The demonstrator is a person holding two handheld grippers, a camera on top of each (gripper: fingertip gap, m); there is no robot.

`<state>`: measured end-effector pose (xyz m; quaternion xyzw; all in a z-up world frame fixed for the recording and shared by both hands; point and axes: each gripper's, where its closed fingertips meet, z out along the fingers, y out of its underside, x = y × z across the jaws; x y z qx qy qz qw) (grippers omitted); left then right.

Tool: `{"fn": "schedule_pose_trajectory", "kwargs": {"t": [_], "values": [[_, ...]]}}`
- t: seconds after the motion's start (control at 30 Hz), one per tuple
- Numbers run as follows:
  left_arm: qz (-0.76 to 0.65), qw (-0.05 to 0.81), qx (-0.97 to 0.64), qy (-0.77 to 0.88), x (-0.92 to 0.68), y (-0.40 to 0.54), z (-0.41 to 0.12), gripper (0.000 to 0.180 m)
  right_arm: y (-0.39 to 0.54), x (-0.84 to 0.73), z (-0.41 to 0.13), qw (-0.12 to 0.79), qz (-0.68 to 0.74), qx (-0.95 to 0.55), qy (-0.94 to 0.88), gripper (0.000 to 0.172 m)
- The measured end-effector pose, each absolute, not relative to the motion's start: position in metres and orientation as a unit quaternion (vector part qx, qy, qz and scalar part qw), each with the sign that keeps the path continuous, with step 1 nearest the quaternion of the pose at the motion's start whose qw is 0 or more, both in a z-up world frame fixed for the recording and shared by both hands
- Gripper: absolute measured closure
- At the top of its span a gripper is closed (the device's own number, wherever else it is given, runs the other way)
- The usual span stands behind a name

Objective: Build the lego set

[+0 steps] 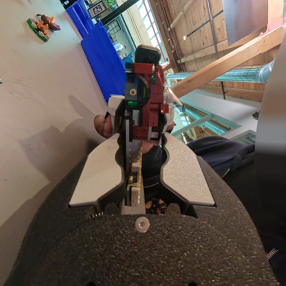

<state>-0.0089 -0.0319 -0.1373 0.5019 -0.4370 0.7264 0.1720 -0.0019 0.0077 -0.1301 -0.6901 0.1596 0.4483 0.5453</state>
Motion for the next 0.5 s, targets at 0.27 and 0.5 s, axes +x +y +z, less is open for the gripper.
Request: {"fn": "schedule_pose_trajectory", "kwargs": {"t": [0.27, 0.5], "values": [[0.721, 0.171, 0.495, -0.454, -0.006, -0.045, -0.138, 0.133, 0.009, -0.007, -0.132, 0.532, 0.461, -0.691, 0.165, 0.123], [0.739, 0.189, 0.492, -0.419, -0.006, -0.035, -0.133, 0.133, 0.000, -0.012, -0.126, 0.527, 0.472, -0.692, 0.142, 0.104]]}}
